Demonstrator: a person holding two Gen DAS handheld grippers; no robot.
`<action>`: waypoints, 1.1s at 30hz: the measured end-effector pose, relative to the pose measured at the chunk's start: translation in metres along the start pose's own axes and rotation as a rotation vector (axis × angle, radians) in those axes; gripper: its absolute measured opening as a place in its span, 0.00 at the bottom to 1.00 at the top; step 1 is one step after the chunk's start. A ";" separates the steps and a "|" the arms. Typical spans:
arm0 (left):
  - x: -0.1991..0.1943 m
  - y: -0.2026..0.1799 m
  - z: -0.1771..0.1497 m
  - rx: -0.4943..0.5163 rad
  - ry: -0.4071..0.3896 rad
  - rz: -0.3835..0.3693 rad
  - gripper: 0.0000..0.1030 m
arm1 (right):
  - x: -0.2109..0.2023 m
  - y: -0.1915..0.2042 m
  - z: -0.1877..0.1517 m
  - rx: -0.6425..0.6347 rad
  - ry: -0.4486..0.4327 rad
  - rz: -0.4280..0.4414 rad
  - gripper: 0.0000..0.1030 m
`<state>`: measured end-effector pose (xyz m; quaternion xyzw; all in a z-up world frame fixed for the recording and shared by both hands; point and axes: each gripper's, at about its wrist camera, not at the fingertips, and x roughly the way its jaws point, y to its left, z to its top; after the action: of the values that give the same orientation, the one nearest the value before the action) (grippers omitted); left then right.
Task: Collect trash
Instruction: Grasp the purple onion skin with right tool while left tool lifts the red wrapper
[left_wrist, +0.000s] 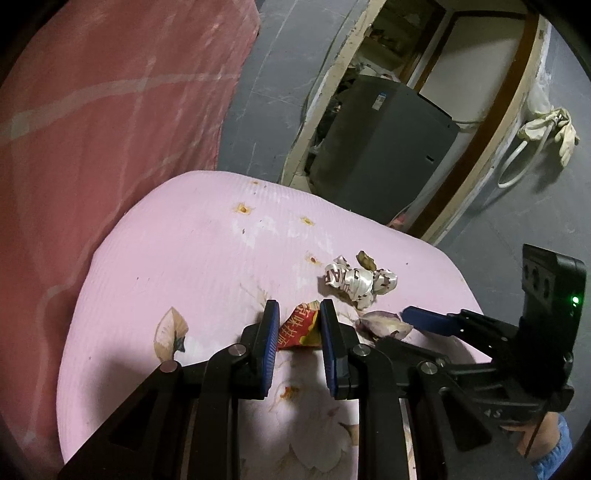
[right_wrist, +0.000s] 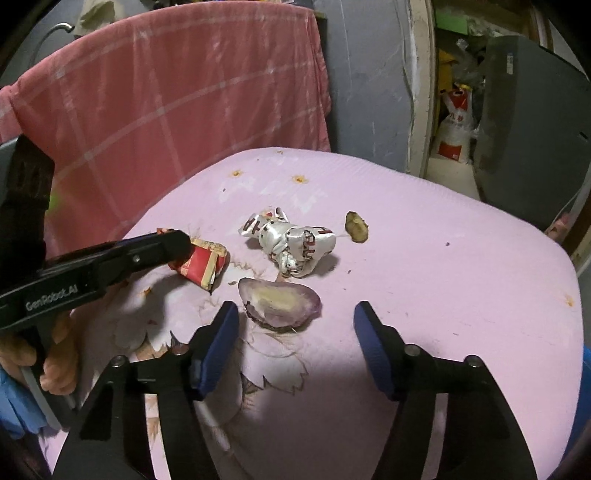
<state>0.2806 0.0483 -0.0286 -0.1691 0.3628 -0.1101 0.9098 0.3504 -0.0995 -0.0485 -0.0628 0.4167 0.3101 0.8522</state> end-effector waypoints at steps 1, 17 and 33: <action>0.000 0.001 -0.001 -0.005 0.000 -0.003 0.18 | 0.001 -0.001 0.000 0.005 0.003 0.007 0.51; -0.016 -0.011 -0.007 0.059 -0.075 0.028 0.17 | -0.023 -0.002 -0.009 0.034 -0.138 0.034 0.31; -0.048 -0.077 -0.013 0.216 -0.368 0.032 0.17 | -0.133 -0.004 -0.044 0.013 -0.635 -0.207 0.30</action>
<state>0.2317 -0.0100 0.0226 -0.0820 0.1792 -0.1010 0.9752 0.2616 -0.1820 0.0223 0.0006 0.1240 0.2233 0.9668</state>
